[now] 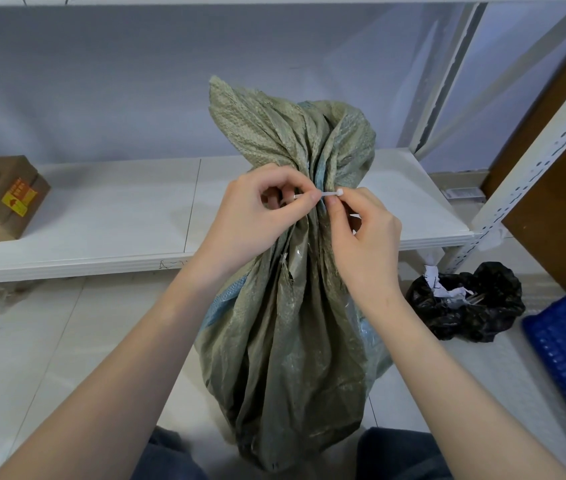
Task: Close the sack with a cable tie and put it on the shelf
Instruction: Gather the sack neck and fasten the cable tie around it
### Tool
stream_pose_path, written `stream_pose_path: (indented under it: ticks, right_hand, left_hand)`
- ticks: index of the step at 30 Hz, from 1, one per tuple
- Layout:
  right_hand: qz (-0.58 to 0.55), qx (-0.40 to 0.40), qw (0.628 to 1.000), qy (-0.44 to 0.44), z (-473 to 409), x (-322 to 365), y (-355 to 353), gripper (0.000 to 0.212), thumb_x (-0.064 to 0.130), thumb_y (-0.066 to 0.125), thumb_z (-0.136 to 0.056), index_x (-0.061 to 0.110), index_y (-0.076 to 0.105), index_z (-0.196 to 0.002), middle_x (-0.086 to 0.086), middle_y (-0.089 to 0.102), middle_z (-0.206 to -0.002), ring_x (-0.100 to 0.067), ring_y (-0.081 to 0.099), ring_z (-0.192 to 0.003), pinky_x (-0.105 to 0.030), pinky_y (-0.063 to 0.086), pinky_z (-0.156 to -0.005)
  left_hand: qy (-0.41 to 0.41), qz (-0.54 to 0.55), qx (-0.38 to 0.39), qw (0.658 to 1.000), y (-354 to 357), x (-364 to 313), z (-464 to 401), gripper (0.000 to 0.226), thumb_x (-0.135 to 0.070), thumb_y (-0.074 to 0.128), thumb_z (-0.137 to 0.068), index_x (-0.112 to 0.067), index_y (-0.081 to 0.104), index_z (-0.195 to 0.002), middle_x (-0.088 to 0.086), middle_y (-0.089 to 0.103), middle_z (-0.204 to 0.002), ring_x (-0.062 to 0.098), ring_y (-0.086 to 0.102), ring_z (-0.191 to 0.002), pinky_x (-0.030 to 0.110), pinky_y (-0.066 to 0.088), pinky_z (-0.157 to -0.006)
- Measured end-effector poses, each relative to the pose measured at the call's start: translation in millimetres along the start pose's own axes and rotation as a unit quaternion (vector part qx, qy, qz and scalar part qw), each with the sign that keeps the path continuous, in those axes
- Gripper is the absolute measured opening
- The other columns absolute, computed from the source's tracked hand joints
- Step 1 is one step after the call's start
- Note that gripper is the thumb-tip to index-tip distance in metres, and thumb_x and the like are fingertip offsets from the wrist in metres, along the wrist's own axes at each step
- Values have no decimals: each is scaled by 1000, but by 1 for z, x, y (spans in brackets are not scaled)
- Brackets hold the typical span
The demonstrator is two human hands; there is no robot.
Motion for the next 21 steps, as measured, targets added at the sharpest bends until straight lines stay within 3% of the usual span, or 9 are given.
stream_pose_path:
  ticks: [7, 12, 17, 21]
  right_hand:
    - [-61, -10, 997, 46, 0, 0, -7, 9, 16, 62, -85, 13, 58, -94, 13, 64, -69, -4, 62, -70, -23, 50, -70]
    - [-92, 25, 994, 46, -1, 0, -3, 11, 12, 50, -91, 10, 61, -89, 11, 53, -59, -1, 45, -51, -10, 33, -54]
    - [-148, 53, 982, 101, -6, -10, 7, 8, 14, 60, -87, 16, 64, -81, 11, 63, -73, 3, 56, -68, -13, 44, -70]
    - [-184, 78, 970, 135, -6, -17, 14, 17, 12, 68, -81, 21, 60, -69, 5, 64, -70, -7, 59, -68, -24, 49, -72]
  left_hand:
    - [9, -19, -44, 999, -6, -4, 2, 5, -24, 73, -80, -28, 73, -78, 5, 62, -76, 14, 49, -64, 30, 42, -65]
    - [1, -11, -71, 997, -12, -2, 2, 6, -23, 77, -77, -22, 72, -81, -1, 67, -74, 16, 53, -63, 27, 45, -64]
    - [34, -29, -57, 997, -14, -7, 4, 9, -25, 73, -80, -27, 73, -88, -1, 65, -81, 21, 59, -72, 43, 52, -74]
    - [51, -48, -34, 997, -10, -8, 5, 21, -36, 71, -79, -34, 73, -100, -1, 61, -84, 20, 59, -75, 47, 51, -77]
Point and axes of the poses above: each hand's wrist, its own z-axis away from the middle knuckle, its own y-axis out of the palm, x = y × z, the point moved 10 cm from there along -z, towards the middle knuckle
